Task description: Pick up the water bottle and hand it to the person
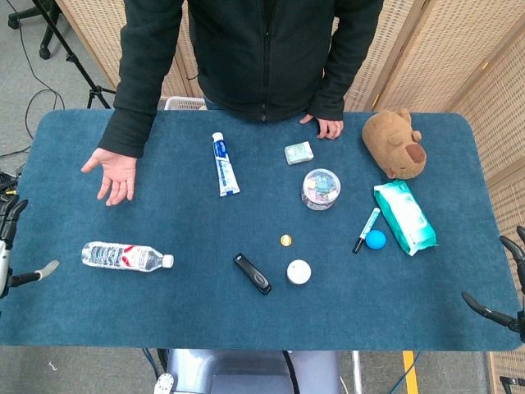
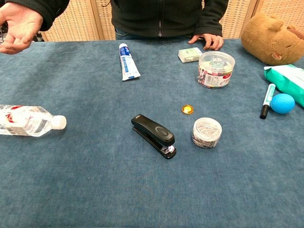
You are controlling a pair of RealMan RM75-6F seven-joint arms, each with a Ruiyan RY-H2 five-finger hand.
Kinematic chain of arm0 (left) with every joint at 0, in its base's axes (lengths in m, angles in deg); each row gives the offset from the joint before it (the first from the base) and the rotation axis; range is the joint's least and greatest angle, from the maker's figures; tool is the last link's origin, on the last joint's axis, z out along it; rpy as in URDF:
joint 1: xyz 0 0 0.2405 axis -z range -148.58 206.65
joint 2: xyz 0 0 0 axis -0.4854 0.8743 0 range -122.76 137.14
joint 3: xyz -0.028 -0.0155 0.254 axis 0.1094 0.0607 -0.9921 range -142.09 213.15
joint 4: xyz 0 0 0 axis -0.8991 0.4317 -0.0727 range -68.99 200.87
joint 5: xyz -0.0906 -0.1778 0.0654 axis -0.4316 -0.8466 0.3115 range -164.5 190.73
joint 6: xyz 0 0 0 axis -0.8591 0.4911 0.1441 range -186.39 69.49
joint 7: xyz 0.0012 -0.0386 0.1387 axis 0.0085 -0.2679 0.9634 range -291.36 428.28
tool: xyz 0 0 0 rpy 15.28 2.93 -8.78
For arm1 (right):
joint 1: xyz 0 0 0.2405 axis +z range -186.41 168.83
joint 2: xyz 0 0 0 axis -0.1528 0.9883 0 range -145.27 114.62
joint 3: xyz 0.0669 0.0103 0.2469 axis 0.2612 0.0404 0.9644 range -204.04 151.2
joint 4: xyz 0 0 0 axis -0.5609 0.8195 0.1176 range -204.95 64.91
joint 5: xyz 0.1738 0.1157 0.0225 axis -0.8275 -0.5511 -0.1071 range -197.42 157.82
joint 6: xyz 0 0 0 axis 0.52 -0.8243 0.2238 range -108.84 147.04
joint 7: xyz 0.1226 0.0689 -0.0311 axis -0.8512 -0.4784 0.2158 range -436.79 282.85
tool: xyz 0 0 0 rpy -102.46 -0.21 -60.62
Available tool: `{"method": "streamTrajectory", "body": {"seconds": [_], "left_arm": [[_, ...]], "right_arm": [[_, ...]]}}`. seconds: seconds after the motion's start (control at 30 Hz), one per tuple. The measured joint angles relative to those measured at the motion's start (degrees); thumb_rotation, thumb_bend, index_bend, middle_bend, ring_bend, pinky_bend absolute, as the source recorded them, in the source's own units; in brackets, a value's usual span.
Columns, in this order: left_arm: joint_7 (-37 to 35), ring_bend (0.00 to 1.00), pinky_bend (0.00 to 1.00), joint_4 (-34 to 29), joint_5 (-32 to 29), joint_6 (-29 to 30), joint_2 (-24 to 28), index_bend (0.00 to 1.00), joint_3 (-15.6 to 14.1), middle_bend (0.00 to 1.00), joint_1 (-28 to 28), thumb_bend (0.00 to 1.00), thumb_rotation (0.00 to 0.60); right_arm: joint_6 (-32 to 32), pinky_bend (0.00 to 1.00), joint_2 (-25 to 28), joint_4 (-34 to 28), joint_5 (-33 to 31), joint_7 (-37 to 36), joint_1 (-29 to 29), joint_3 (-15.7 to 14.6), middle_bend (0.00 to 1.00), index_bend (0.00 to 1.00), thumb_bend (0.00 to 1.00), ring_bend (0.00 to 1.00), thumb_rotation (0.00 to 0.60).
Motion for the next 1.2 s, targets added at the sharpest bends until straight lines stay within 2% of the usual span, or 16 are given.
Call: {"method": "streamTrajectory", "body": {"seconds": [0.23, 0.47, 0.6, 0.77, 1.03, 1.2], "left_arm": [[1.15, 0.0, 0.0, -1.03, 0.77, 0.29, 0.77, 0.0, 0.08, 0.0, -0.84, 0.0, 0.6], [1.2, 0.0, 0.0, -0.84, 4.27, -1.98, 1.38, 0.0, -1.8, 0.0, -0.23, 0.0, 0.6], [3.08, 0.0, 0.0, -0.44, 4.22, -4.9, 1.19, 0.0, -2.54, 0.0, 0.59, 0.0, 0.6], [5.48, 0.0, 0.0, 1.83, 3.31, -11.32, -0.59, 0.0, -3.29, 0.0, 2.93, 0.0, 0.6], [6.25, 0.0, 0.0, 13.11, 1.13, -25.28, -8.15, 0.0, -3.23, 0.0, 10.23, 0.0, 0.6], [6.41, 0.0, 0.01, 17.49, 0.36, -29.62, -12.44, 0.01, -3.08, 0.0, 13.64, 0.0, 0.6]], "right_arm": [[0.43, 0.0, -0.65, -1.01, -0.98, 10.18, -0.46, 0.4, 0.0, 0.11, 0.0, 0.0, 0.6], [2.82, 0.0, 0.71, -3.41, -1.84, 8.67, -0.58, 0.09, 0.0, 0.11, 0.0, 0.0, 0.6], [3.56, 0.0, 1.25, -3.87, -2.01, 7.72, -0.59, -0.12, 0.0, 0.11, 0.0, 0.0, 0.6], [4.05, 0.0, 1.88, -4.06, -2.32, 5.88, -0.68, -0.11, 0.0, 0.11, 0.0, 0.0, 0.6], [4.96, 0.0, 2.22, -4.26, -2.46, 5.31, -0.65, -0.12, 0.0, 0.11, 0.0, 0.0, 0.6], [5.73, 0.0, 2.23, -4.3, -2.52, 4.92, -0.43, -0.18, 0.0, 0.11, 0.0, 0.0, 0.6]]}}
